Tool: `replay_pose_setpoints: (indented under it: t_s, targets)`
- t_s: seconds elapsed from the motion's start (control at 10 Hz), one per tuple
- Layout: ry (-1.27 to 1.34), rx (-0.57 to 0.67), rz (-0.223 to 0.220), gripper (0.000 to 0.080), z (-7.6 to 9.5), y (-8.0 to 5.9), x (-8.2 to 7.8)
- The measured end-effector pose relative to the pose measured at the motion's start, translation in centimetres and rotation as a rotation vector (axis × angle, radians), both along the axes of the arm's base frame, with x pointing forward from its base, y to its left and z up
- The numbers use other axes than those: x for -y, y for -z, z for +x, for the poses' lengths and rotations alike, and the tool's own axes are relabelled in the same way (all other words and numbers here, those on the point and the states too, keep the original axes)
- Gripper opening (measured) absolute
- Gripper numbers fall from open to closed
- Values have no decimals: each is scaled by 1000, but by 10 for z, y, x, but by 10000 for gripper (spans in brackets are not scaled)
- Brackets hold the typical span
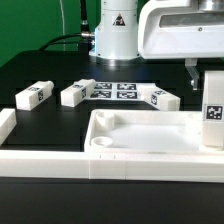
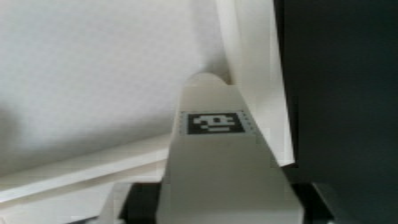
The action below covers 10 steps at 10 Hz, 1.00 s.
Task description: Assemble desk
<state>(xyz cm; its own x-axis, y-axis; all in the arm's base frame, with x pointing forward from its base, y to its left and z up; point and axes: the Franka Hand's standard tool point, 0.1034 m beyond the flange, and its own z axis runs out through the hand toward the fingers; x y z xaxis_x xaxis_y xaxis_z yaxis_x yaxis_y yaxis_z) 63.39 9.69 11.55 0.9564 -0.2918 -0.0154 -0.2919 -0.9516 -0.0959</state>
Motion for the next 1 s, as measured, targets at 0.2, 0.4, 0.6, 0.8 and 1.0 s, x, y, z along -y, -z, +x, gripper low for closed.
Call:
replay_pose_setpoints:
  t_s: [0.2,0.4,0.6,0.8,1.0]
  targets:
    - [206,-6,13,290,1,0,0]
    - [385,-27,32,290,2,1,2]
    - [559,-51,46,290,1,1,1]
    - [651,-62,49,290,1,1,1]
    - [591,-54,48,469,2,1,1]
